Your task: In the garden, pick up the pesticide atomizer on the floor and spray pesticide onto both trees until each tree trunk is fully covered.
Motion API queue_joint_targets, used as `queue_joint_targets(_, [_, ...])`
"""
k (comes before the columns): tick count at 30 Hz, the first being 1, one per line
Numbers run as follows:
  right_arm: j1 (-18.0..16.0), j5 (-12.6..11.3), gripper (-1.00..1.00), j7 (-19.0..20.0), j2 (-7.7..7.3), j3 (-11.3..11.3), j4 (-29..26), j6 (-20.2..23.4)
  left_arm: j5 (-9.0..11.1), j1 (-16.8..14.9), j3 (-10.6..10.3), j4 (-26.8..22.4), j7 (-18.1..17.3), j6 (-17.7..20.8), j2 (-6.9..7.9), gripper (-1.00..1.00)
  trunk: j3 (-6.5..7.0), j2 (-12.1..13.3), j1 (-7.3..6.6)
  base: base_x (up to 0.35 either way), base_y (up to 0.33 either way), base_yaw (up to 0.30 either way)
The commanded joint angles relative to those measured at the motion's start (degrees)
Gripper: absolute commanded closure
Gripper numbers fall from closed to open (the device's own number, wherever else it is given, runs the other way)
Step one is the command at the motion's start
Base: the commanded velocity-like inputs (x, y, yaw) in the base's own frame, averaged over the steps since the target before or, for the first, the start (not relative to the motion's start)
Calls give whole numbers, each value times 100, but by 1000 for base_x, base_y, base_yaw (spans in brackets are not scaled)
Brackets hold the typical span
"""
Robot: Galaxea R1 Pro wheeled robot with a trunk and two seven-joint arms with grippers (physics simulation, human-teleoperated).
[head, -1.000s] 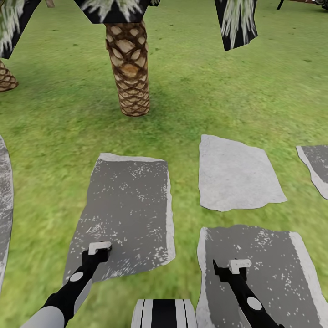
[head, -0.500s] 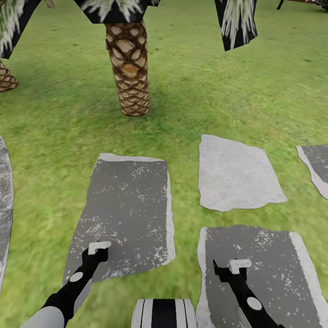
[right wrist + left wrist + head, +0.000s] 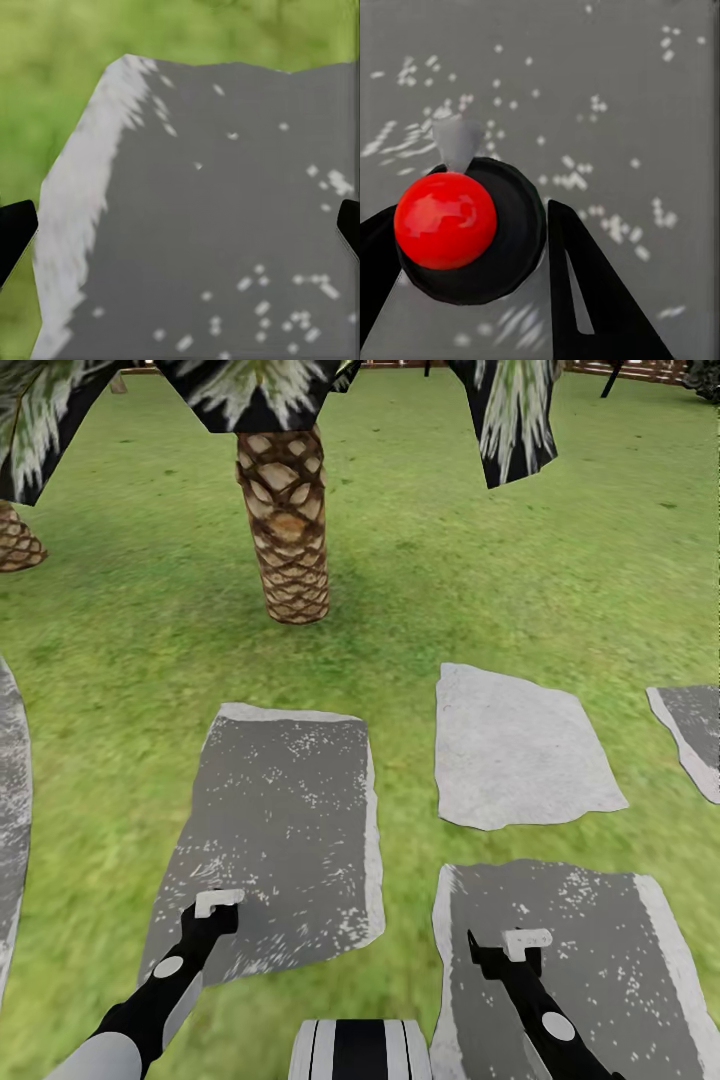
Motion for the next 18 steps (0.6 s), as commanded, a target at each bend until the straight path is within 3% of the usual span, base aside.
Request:
queue_joint_targets(1, [0, 1, -100, 1, 0, 0, 0, 0, 1, 1, -1, 0, -1, 0, 0, 100, 23, 2, -2, 0, 0, 0])
queue_joint_targets(18, [0, 14, -100, 3, 6, 9, -5, -9, 1, -12, -3, 0, -5, 22, -29, 100, 400, 24, -46, 0, 0, 0])
